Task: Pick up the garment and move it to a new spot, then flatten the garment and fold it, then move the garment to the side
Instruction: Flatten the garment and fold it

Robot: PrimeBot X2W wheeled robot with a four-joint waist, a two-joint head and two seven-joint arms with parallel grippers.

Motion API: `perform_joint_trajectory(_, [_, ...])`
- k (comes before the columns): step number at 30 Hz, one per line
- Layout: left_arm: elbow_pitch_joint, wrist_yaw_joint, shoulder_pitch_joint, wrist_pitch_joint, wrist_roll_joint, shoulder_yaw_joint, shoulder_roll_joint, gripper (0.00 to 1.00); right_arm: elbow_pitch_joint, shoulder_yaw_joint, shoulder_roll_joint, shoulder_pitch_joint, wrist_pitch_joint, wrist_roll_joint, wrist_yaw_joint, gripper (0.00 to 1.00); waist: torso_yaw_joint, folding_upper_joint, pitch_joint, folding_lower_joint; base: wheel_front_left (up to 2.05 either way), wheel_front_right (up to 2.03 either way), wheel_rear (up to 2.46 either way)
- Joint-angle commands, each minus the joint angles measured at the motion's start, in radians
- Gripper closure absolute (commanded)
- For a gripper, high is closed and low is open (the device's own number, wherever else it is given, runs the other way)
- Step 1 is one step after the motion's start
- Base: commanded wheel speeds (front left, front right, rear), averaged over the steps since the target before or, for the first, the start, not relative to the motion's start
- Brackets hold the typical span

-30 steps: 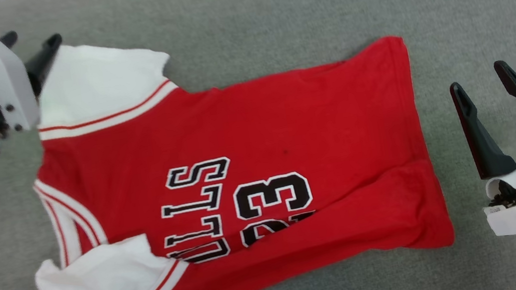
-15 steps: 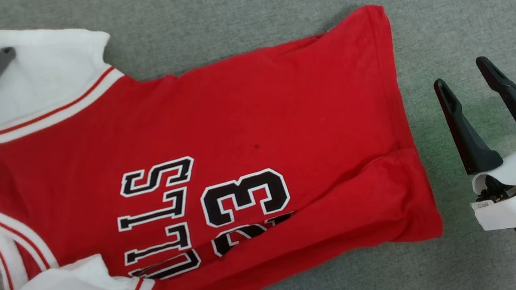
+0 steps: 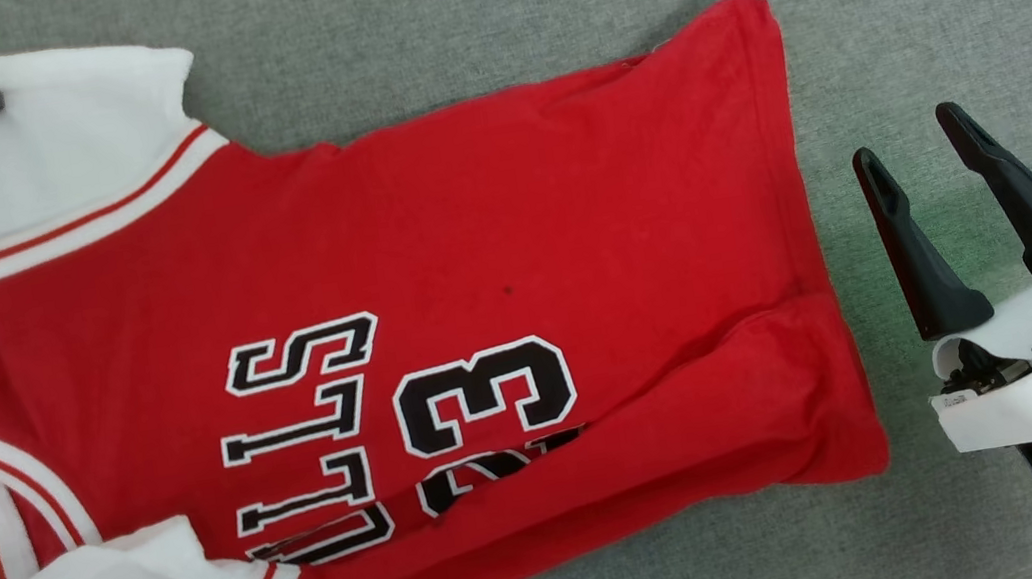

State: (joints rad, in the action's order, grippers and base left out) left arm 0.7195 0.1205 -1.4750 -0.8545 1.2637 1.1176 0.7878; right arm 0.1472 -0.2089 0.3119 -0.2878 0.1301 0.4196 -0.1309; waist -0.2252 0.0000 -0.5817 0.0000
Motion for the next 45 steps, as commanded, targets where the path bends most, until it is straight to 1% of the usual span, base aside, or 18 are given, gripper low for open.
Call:
perform_joint_trajectory(1, [0.021, 0.002, 0.090, -0.032, 0.007, 0.043, -0.014, 1.00, 0.002, -0.003, -0.003, -0.013, -0.004, 0.004, 0.000, 0.00, 0.002, 0.0000, -0.001, 0.0000, 0.00, 0.00, 0.00])
perform_joint_trajectory(4, [0.008, -0.014, 0.077, 0.007, -0.010, 0.039, -0.023, 1.00, 0.000, 0.002, -0.006, -0.017, -0.014, 0.012, 0.000, 0.00, 0.007, 0.0000, -0.001, 0.0000, 0.00, 0.00, 0.00])
perform_joint_trajectory(8, [0.008, -0.023, 0.066, 0.044, -0.013, 0.029, -0.045, 1.00, 0.004, 0.011, -0.003, -0.042, -0.036, 0.025, 0.000, 0.00, 0.023, 0.0000, 0.006, 0.0000, 0.00, 0.00, 0.00])
perform_joint_trajectory(14, [0.023, -0.050, 0.059, 0.087, -0.014, 0.020, -0.083, 1.00, -0.012, 0.012, 0.009, -0.114, -0.131, 0.055, 0.000, 0.00, 0.047, 0.0000, 0.014, 0.0000, 0.00, 0.00, 0.00])
perform_joint_trajectory(17, [0.037, -0.064, 0.054, 0.104, -0.009, 0.015, -0.102, 1.00, -0.043, 0.017, 0.026, -0.169, -0.206, 0.059, 0.000, 0.00, 0.060, 0.0000, 0.015, 0.0000, 0.00, 0.00, 0.00])
perform_joint_trajectory(23, [0.071, -0.086, 0.036, 0.114, -0.010, 0.016, -0.137, 1.00, -0.119, 0.011, 0.039, -0.290, -0.369, 0.076, 0.000, 0.00, 0.089, 0.0000, 0.012, 0.0000, 0.00, 0.00, 0.00])
perform_joint_trajectory(27, [0.094, -0.101, 0.024, 0.122, -0.014, 0.017, -0.159, 1.00, -0.188, 0.003, 0.042, -0.353, -0.520, 0.081, 0.000, 0.00, 0.108, 0.0000, 0.007, 0.0000, 0.00, 0.00, 0.00])
perform_joint_trajectory(32, [0.126, -0.117, 0.016, 0.134, -0.015, 0.017, -0.190, 1.00, -0.264, -0.010, 0.023, -0.412, -0.713, 0.100, 0.000, 0.00, 0.126, 0.0000, 0.004, 0.0000, 0.00, 0.00, 0.00])
perform_joint_trajectory(37, [0.158, -0.137, 0.006, 0.145, -0.016, 0.018, -0.215, 1.00, -0.328, -0.021, 0.004, -0.448, -0.882, 0.113, 0.000, 0.00, 0.136, 0.0000, 0.002, 0.0000, 0.00, 0.00, 0.00])
perform_joint_trajectory(38, [0.165, -0.141, 0.005, 0.147, -0.017, 0.018, -0.218, 1.00, -0.338, -0.026, 0.002, -0.455, -0.914, 0.114, 0.000, 0.50, 0.137, 0.0000, 0.003, 0.0000, 0.00, 0.00, 0.00])
perform_joint_trajectory(39, [0.172, -0.145, 0.004, 0.149, -0.018, 0.018, -0.222, 1.00, -0.346, -0.029, -0.003, -0.463, -0.946, 0.123, 0.000, 0.73, 0.137, 0.0000, 0.003, 0.0000, 0.00, 0.00, 0.00])
perform_joint_trajectory(40, [0.178, -0.150, 0.004, 0.151, -0.018, 0.019, -0.225, 1.00, -0.357, -0.027, -0.009, -0.469, -0.981, 0.128, 0.000, 1.00, 0.137, 0.0000, 0.005, 0.0000, 0.00, 0.00, 0.00])
perform_joint_trajectory(41, [0.178, -0.150, 0.004, 0.151, -0.018, 0.019, -0.225, 1.00, -0.357, -0.027, -0.009, -0.469, -0.981, 0.128, 0.000, 1.00, 0.137, 0.0000, 0.005, 0.0000, 0.00, 0.00, 0.00])
perform_joint_trajectory(45, [0.203, -0.166, -0.002, 0.160, -0.017, 0.018, -0.237, 1.00, -0.382, -0.028, -0.012, -0.502, -1.104, 0.124, 0.000, 1.00, 0.136, 0.0000, 0.009, 0.0000, 0.00, 0.00, 0.00])
